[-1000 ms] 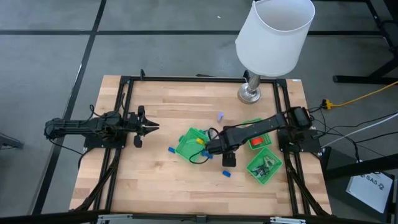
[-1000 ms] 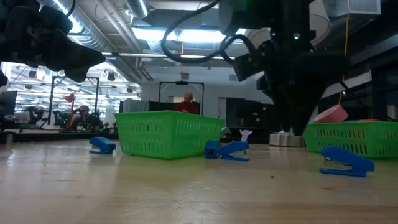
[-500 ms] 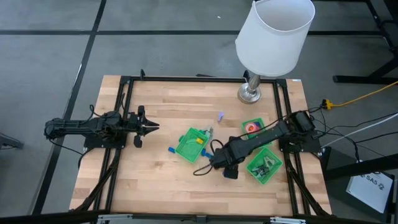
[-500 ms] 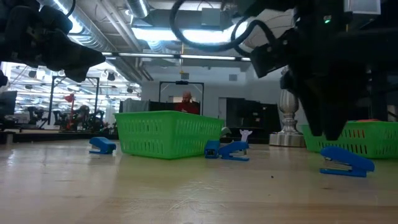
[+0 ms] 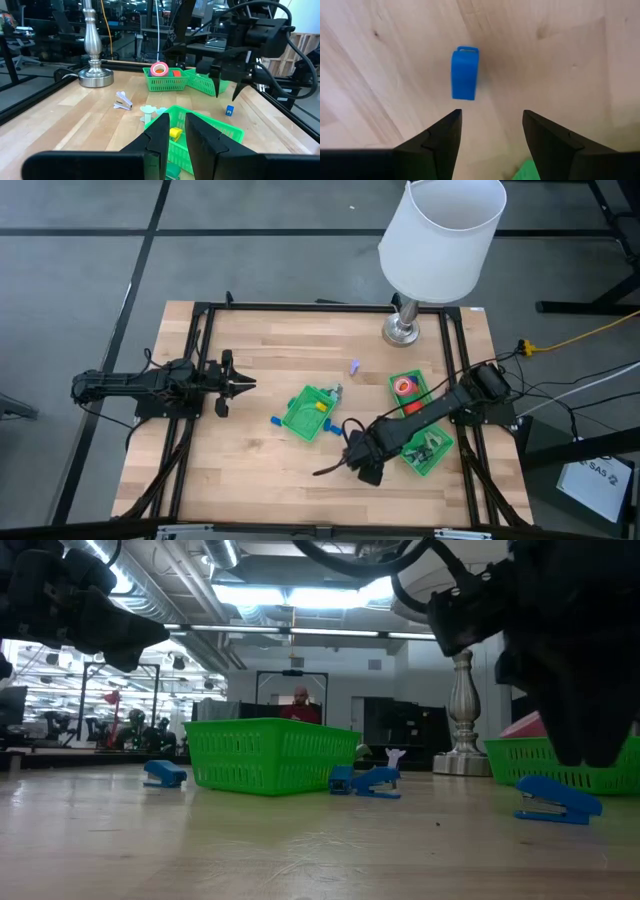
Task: Pick and place Stapler, Stapler remover, tape
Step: Put the blue stapler into the center green bin
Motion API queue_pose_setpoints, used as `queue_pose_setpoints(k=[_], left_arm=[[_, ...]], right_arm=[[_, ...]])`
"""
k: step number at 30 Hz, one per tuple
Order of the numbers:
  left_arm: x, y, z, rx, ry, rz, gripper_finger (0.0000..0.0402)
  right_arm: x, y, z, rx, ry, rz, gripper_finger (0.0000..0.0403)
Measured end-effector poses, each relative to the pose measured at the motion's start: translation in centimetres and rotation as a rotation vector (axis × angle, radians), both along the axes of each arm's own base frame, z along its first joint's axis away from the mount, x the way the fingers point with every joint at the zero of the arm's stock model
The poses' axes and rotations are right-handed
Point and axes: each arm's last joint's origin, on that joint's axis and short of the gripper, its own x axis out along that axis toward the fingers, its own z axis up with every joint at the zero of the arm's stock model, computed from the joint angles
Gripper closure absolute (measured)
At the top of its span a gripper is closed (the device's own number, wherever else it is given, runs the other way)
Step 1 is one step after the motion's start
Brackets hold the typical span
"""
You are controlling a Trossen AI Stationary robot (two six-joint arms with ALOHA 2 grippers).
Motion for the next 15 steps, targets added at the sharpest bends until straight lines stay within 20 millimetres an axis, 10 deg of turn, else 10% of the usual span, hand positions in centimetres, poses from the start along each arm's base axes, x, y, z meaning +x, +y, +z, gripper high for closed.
queue_pose_setpoints(k=[15], left_arm=[[0.0, 0.0, 0.0, 0.000, 0.000, 0.000, 0.0343]], right_arm=[[0.7, 1.6, 0.1, -0.013, -0.170, -0.082, 0.0189]])
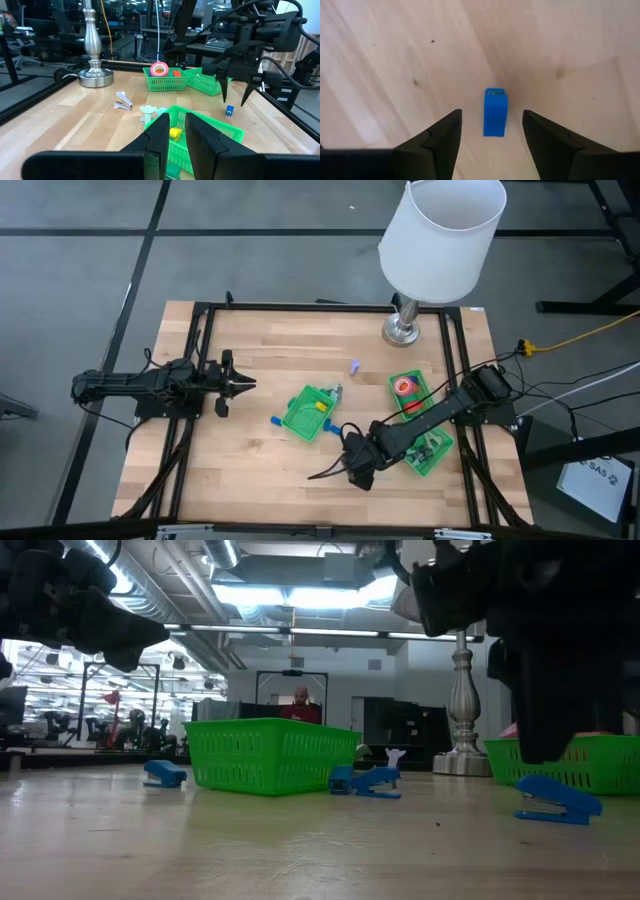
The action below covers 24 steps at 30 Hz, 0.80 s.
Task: Pick and place Stapler, Stapler remover, tape
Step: Put the blue stapler into the center green bin
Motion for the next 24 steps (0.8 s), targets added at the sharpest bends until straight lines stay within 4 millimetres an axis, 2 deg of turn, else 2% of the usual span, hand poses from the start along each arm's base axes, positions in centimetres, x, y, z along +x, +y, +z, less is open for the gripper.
queue_pose_setpoints(k=[11, 24], left_arm=[[0.0, 0.0, 0.0, 0.000, 0.000, 0.000, 0.0343], [0.0, 0.0, 0.0, 0.000, 0.000, 0.000, 0.0343]], right_arm=[[0.0, 0.1, -0.1, -0.042, -0.034, -0.003, 0.0189], [-0.2, 0.9, -2.6, -0.073, 0.031, -0.029, 0.0190]])
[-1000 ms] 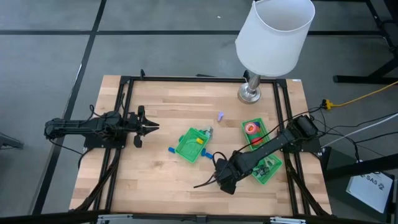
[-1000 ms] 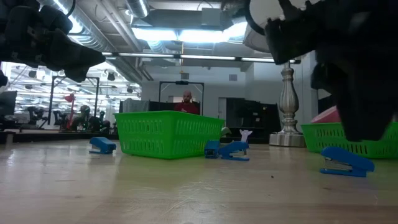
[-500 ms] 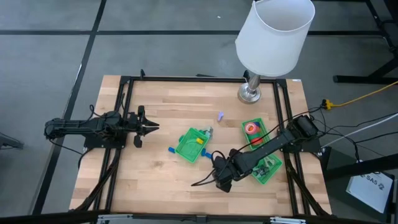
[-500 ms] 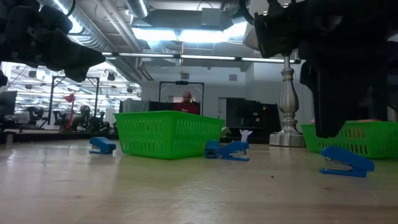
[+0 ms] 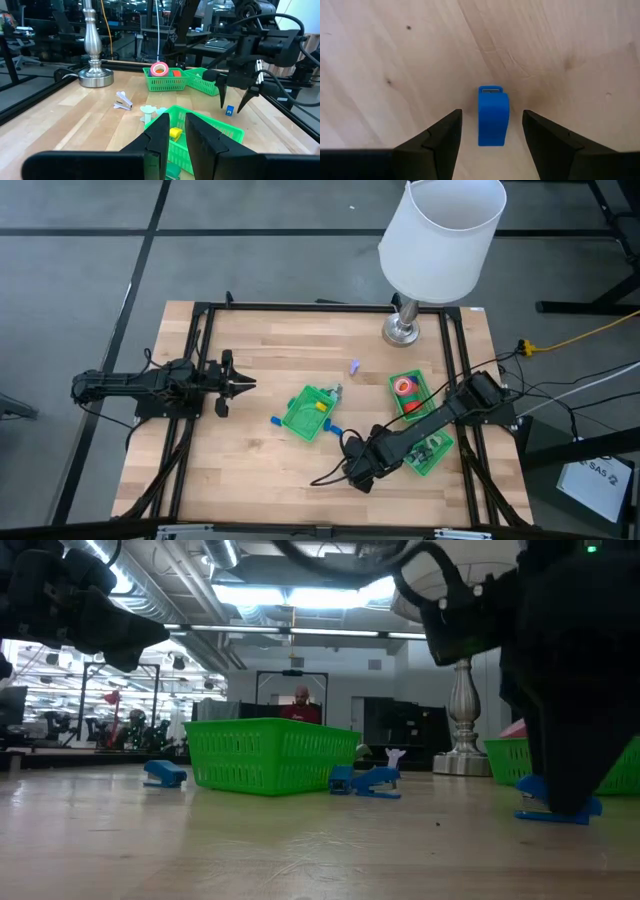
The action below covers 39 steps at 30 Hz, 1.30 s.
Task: Pick and place Stapler, Stapler remover, tape
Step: Put the blue stapler into the center green bin
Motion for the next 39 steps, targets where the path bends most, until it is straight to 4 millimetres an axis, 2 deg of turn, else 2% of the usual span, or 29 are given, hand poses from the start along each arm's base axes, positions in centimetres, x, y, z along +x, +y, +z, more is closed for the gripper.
queue_pose_setpoints(k=[4, 11, 13, 18, 25, 30, 35, 39], left_arm=[[0.0, 0.0, 0.0, 0.000, 0.000, 0.000, 0.0343], [0.0, 0.0, 0.0, 0.000, 0.000, 0.000, 0.0343], [0.0, 0.0, 0.0, 0.000, 0.000, 0.000, 0.0343], [0.0, 0.0, 0.0, 0.000, 0.000, 0.000, 0.0343], [0.0, 0.0, 0.0, 0.000, 0.000, 0.000, 0.0343], [0.0, 0.0, 0.0, 0.000, 0.000, 0.000, 0.0343], [0.0, 0.0, 0.0, 0.000, 0.000, 0.000, 0.0343], [0.0, 0.0, 0.0, 0.000, 0.000, 0.000, 0.0343]], right_arm=[[0.1, 0.0, -0.5, -0.006, 0.010, 0.000, 0.0210], [0.2, 0.2, -0.7, 0.001, 0.001, 0.002, 0.0315], [0.3, 0.2, -0.7, 0.002, -0.001, 0.005, 0.0331], [0.8, 0.0, -0.4, -0.002, -0.006, 0.060, 0.0331], [3.1, -1.4, 1.3, -0.002, -0.059, 0.170, 0.0326], [4.7, -2.9, 3.5, -0.032, -0.063, 0.253, 0.0329], [6.1, -4.5, 6.8, -0.130, -0.080, 0.342, 0.0329], [7.7, -6.6, 9.0, -0.179, -0.143, 0.377, 0.0328]])
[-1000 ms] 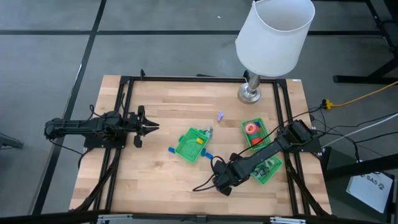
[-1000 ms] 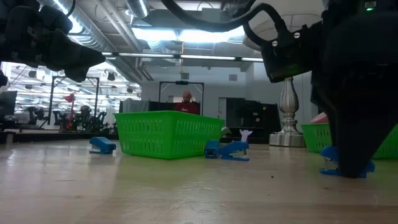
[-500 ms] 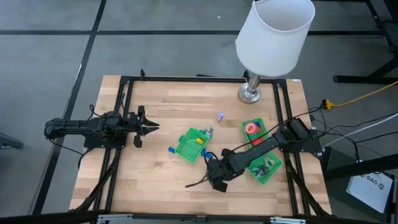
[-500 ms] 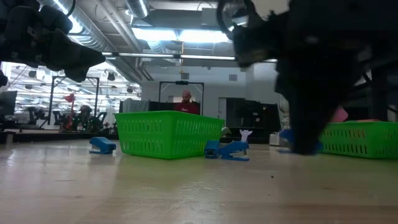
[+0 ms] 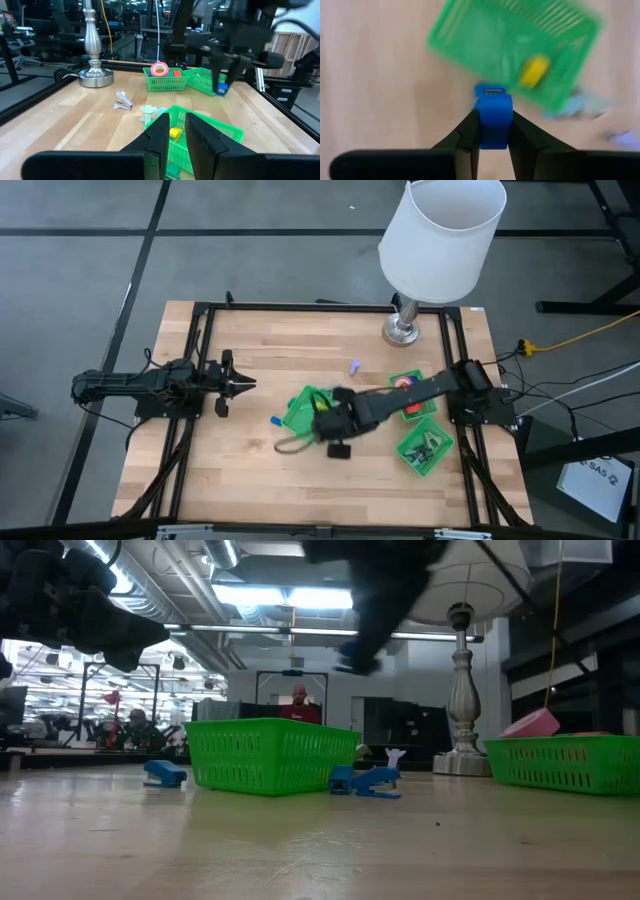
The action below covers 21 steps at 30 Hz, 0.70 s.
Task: Pick and place Stapler, Stapler remover, tape
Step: Put the blue stapler into the center green bin
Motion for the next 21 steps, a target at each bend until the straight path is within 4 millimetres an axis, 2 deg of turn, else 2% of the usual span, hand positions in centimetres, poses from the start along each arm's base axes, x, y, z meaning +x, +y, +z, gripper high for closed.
queue_pose_setpoints(k=[5, 10, 18, 21], left_arm=[[0.0, 0.0, 0.0, 0.000, 0.000, 0.000, 0.0343], [0.0, 0.0, 0.0, 0.000, 0.000, 0.000, 0.0343], [0.0, 0.0, 0.0, 0.000, 0.000, 0.000, 0.0343], [0.0, 0.0, 0.0, 0.000, 0.000, 0.000, 0.0343]], right_arm=[[2.0, -3.7, 0.4, -0.026, -0.098, 0.000, 0.0328], [3.3, -5.9, -0.4, -0.010, -0.202, -0.050, 0.0328], [2.9, -6.6, -4.0, 0.088, -0.202, -0.118, 0.0327], [3.0, -6.5, -4.4, 0.137, -0.223, -0.137, 0.0327]])
